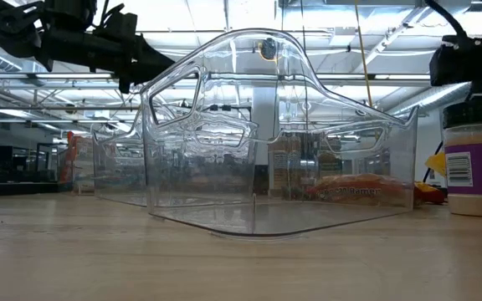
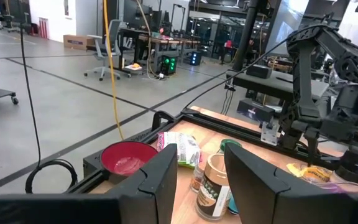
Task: Pick & Place Food Item
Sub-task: Put the yellow noodle pack into the top transparent bin
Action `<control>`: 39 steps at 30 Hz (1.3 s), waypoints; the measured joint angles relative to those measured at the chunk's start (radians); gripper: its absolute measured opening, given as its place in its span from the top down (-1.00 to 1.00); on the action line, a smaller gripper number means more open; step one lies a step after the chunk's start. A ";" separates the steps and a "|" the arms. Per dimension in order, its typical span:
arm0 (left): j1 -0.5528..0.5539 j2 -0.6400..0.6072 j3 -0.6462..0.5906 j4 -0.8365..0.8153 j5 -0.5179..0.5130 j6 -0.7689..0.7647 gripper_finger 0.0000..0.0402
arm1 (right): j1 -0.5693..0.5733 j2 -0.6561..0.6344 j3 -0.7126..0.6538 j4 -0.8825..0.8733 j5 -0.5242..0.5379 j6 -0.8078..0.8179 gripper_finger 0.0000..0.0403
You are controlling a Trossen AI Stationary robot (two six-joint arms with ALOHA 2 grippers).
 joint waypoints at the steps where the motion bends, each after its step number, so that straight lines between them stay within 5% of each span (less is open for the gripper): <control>1: 0.000 0.000 0.000 0.000 0.000 0.000 0.31 | 0.000 0.002 -0.004 -0.001 0.000 0.007 -0.05; 8: 0.000 0.000 0.000 0.000 0.000 0.000 0.31 | 0.000 0.004 -0.028 -0.003 -0.002 0.051 0.08; 23: 0.000 0.000 0.000 -0.001 -0.001 0.000 0.31 | -0.001 -0.065 -0.012 -0.090 -0.033 0.114 0.96; 33: 0.000 0.000 0.000 -0.001 -0.001 0.000 0.31 | -0.001 -0.115 0.070 -0.333 -0.005 0.275 0.99; 39: 0.000 0.000 0.000 -0.001 -0.001 0.000 0.31 | -0.001 -0.121 0.138 -0.410 0.101 0.352 1.00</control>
